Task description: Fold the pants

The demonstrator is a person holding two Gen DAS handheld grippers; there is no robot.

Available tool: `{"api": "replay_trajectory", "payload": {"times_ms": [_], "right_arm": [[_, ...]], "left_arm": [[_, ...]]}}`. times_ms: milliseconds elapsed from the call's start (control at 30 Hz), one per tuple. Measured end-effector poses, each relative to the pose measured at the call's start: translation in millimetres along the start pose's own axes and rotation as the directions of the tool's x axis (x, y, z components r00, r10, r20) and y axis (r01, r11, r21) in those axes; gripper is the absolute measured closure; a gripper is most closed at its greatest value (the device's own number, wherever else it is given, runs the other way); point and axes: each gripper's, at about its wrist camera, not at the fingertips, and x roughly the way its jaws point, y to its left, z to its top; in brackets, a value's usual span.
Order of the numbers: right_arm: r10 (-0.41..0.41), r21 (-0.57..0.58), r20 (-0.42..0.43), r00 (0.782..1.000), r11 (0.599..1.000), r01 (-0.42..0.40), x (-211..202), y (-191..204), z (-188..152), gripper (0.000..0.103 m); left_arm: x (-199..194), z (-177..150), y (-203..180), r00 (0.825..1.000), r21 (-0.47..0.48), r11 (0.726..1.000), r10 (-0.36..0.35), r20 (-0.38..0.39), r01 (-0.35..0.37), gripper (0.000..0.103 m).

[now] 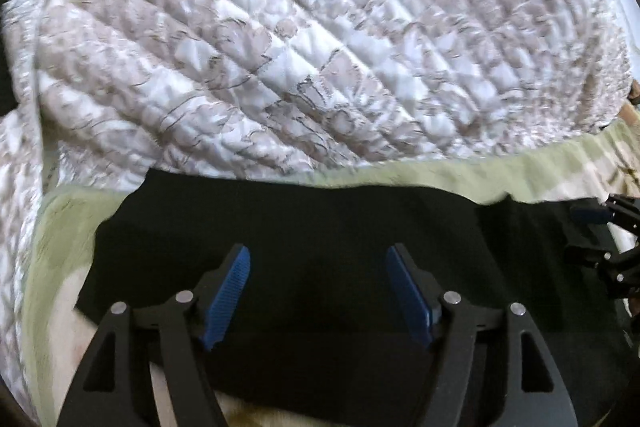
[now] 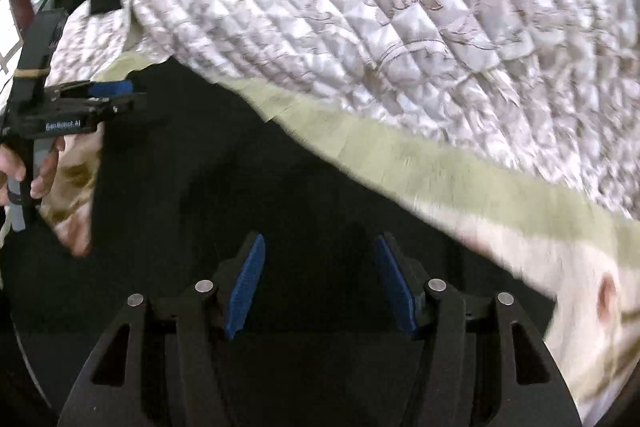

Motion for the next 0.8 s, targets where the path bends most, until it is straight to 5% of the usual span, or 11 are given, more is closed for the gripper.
{"api": "replay_trajectory", "payload": {"times_ms": [267,300,333,400,433,600,800], "right_arm": [[0.024,-0.007,-0.083,0.996,1.000,-0.025,51.0,-17.0,16.0,0.040],[0.019,-0.013,-0.088,0.996,1.000,-0.020,51.3,-15.6,15.9,0.042],[0.009,-0.021,-0.094,0.996,1.000,-0.011,50.7,-13.3,16.0,0.048],[-0.027,-0.050,-0.094,0.995,0.999,0.022,48.8,-8.9,16.1,0.088],[-0.038,-0.053,-0.098,0.994,0.998,0.033,46.4,-7.8,15.1,0.092],[-0.052,-0.041,-0.029,0.998,0.998,0.051,20.6,3.3,12.2,0.094],[-0.050,-0.025,0.114,0.992,0.998,0.053,-63.2,30.1,-11.8,0.094]], "left_arm": [[59.4,8.0,-3.8,0.992,0.063,0.996,0.074,-0.098,-0.068,0.027],[58.9,7.5,-7.8,0.993,0.085,0.993,0.083,-0.085,-0.075,0.035],[57.7,7.4,-11.7,0.994,0.098,0.994,0.065,-0.085,-0.056,0.056],[55.1,6.8,-20.2,0.996,0.116,0.992,0.048,-0.080,-0.038,0.087],[54.4,5.8,-26.7,0.995,0.146,0.988,0.065,-0.077,-0.054,0.098],[28.4,3.8,-25.1,0.996,0.107,0.991,0.084,-0.023,-0.081,0.099],[-69.5,-20.6,1.1,0.994,-0.015,1.000,0.021,0.104,-0.020,0.099]]}}
